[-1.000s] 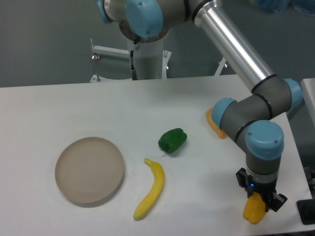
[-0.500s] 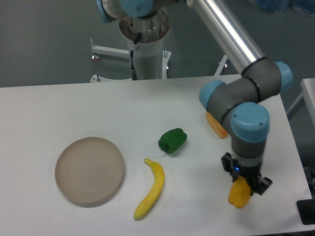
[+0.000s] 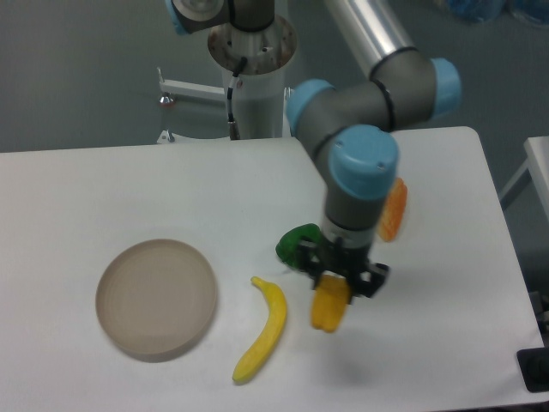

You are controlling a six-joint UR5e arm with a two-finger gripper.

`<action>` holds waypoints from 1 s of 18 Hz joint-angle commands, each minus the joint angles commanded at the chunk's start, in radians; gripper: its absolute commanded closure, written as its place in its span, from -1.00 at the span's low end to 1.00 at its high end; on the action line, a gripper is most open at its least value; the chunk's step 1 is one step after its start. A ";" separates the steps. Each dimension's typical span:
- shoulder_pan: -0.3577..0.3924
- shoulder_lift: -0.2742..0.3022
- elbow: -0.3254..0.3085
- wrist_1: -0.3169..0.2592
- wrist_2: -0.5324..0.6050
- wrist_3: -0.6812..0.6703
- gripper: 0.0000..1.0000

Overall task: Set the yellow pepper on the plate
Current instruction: 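Carry the held yellow pepper piece over the beige plate, then lower the yellow pepper onto the plate and open the gripper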

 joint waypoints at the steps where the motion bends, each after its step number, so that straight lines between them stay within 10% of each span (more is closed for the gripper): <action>1: -0.029 0.006 -0.018 0.003 -0.012 -0.002 -0.04; 8: -0.157 0.080 -0.198 0.080 -0.031 0.011 -0.03; 13: -0.223 0.104 -0.391 0.346 -0.045 0.046 0.03; 18: -0.226 0.101 -0.408 0.351 -0.065 0.040 0.02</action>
